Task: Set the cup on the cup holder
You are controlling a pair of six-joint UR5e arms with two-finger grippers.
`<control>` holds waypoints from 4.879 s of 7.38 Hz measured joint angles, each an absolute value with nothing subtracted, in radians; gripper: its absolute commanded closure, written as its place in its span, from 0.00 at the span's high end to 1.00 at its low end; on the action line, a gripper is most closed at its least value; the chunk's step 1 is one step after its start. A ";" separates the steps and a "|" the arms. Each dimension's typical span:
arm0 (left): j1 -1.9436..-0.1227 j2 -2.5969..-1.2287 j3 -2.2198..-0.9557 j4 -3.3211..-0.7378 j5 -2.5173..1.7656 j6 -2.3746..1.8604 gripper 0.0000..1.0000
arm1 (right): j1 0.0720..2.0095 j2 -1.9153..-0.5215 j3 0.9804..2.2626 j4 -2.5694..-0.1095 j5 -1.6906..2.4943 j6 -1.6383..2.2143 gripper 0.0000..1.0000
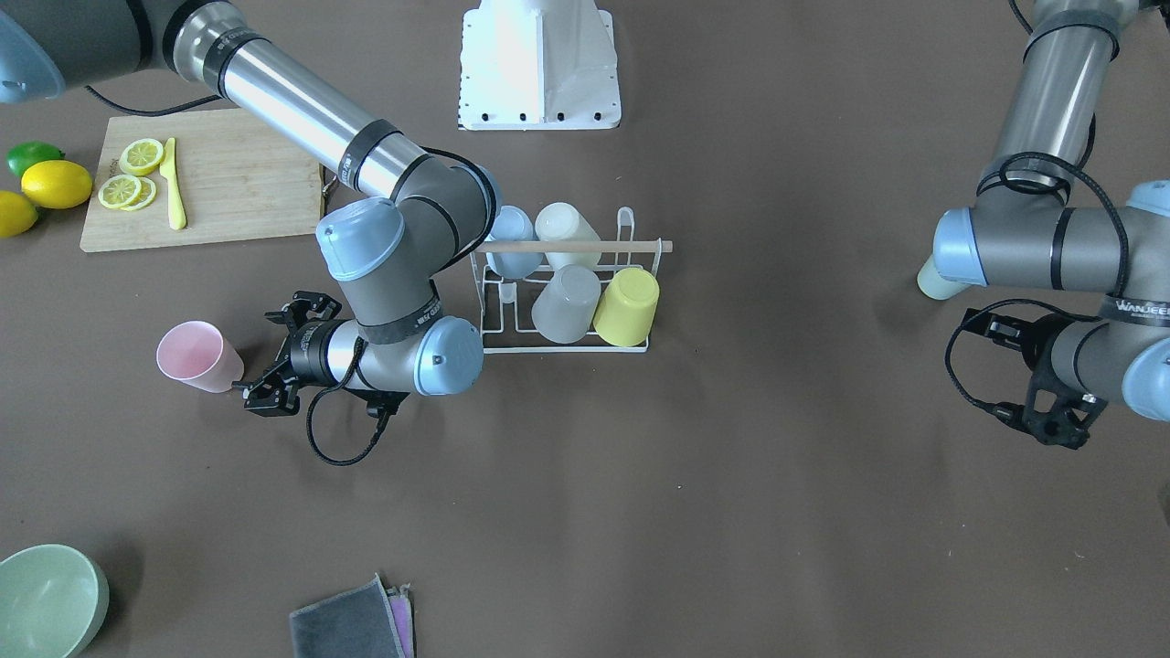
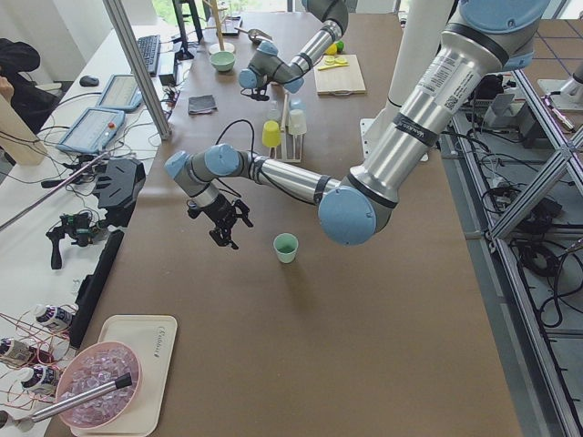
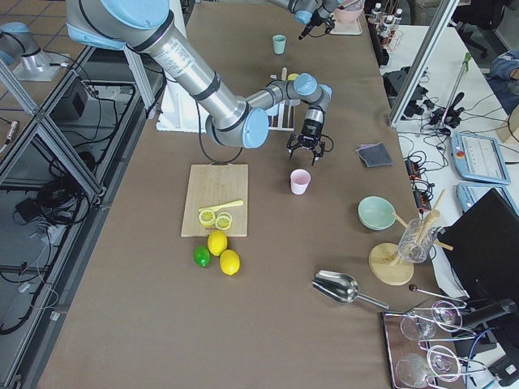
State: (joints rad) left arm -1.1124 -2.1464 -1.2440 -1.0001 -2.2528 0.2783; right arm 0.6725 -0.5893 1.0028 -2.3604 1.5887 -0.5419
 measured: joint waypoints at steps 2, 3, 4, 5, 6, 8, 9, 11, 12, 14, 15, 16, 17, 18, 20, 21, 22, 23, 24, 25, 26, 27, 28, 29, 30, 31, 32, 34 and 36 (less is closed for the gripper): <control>-1.082 -2.145 -1.233 -0.975 -2.267 0.281 0.97 | 0.655 -0.594 0.988 -2.356 1.560 -0.554 0.99; -1.065 -2.148 -1.221 -0.952 -2.268 0.290 0.97 | 0.648 -0.595 0.981 -2.355 1.550 -0.552 0.99; -1.048 -2.151 -1.208 -0.930 -2.268 0.303 0.97 | 0.641 -0.596 0.975 -2.352 1.540 -0.547 0.99; -1.030 -2.154 -1.197 -0.910 -2.267 0.313 0.97 | 0.637 -0.597 0.968 -2.349 1.531 -0.545 0.99; -1.018 -2.156 -1.191 -0.895 -2.265 0.317 0.97 | 0.637 -0.601 0.963 -2.345 1.524 -0.545 0.99; -1.002 -2.157 -1.180 -0.865 -2.262 0.345 0.97 | 0.657 -0.600 0.962 -2.335 1.515 -0.555 0.99; -0.999 -2.157 -1.175 -0.855 -2.260 0.363 0.97 | 0.672 -0.598 0.969 -2.333 1.520 -0.562 0.99; -0.998 -2.157 -1.171 -0.848 -2.260 0.375 0.97 | 0.706 -0.603 1.002 -2.333 1.550 -0.588 0.99; -0.997 -2.157 -1.170 -0.847 -2.260 0.377 0.97 | 0.717 -0.614 1.017 -2.333 1.558 -0.597 0.99; -0.990 -2.156 -1.169 -0.847 -2.261 0.377 0.97 | 0.727 -0.649 1.054 -2.333 1.563 -0.604 0.99; -0.983 -2.156 -1.165 -0.847 -2.261 0.377 0.97 | 0.727 -0.654 1.062 -2.333 1.569 -0.602 0.99; -0.976 -2.156 -1.158 -0.847 -2.261 0.377 0.97 | 0.725 -0.654 1.065 -2.333 1.578 -0.599 0.99; -0.966 -2.156 -1.148 -0.847 -2.260 0.377 0.97 | 0.722 -0.652 1.065 -2.333 1.584 -0.595 0.99; -0.956 -2.156 -1.140 -0.847 -2.259 0.377 0.97 | 0.718 -0.651 1.066 -2.333 1.591 -0.591 0.99; -0.942 -2.159 -1.123 -0.847 -2.241 0.377 0.98 | 0.711 -0.656 1.067 -2.333 1.601 -0.587 0.99; -0.933 -2.163 -1.110 -0.847 -2.228 0.377 0.98 | 0.708 -0.659 1.066 -2.332 1.602 -0.586 0.99; -0.926 -2.167 -1.099 -0.847 -2.214 0.377 0.97 | 0.706 -0.661 1.066 -2.332 1.603 -0.584 0.98; -0.920 -2.171 -1.092 -0.846 -2.202 0.377 0.97 | 0.703 -0.664 1.066 -2.332 1.603 -0.582 0.98; -0.916 -2.173 -1.088 -0.842 -2.196 0.378 0.97 | 0.701 -0.669 1.066 -2.330 1.603 -0.581 0.98; -0.913 -2.174 -1.086 -0.832 -2.192 0.388 0.98 | 0.699 -0.675 1.065 -2.324 1.603 -0.581 0.98; -0.912 -2.175 -1.085 -0.818 -2.191 0.409 0.97 | 0.697 -0.680 1.064 -2.318 1.603 -0.580 0.98; -0.912 -2.175 -1.084 -0.807 -2.191 0.424 0.97 | 0.695 -0.683 1.063 -2.314 1.603 -0.580 0.98; -0.911 -2.175 -1.083 -0.802 -2.191 0.430 0.97 | 0.692 -0.686 1.063 -2.313 1.603 -0.580 0.98; -0.908 -2.175 -1.080 -0.800 -2.191 0.433 0.98 | 0.690 -0.688 1.063 -2.312 1.603 -0.580 0.98; -0.903 -2.175 -1.076 -0.799 -2.191 0.434 0.97 | 0.689 -0.692 1.064 -2.311 1.603 -0.580 0.98; -0.899 -2.175 -1.074 -0.798 -2.191 0.434 0.97 | 0.687 -0.696 1.064 -2.310 1.603 -0.580 0.98; -0.897 -2.175 -1.073 -0.795 -2.191 0.433 0.97 | 0.685 -0.701 1.064 -2.307 1.603 -0.580 0.98; -0.891 -2.174 -1.072 -0.787 -2.187 0.433 0.98 | 0.683 -0.711 1.064 -2.298 1.600 -0.580 0.98; -0.890 -2.174 -1.072 -0.782 -2.168 0.434 0.97 | 0.683 -0.720 1.066 -2.289 1.597 -0.583 0.98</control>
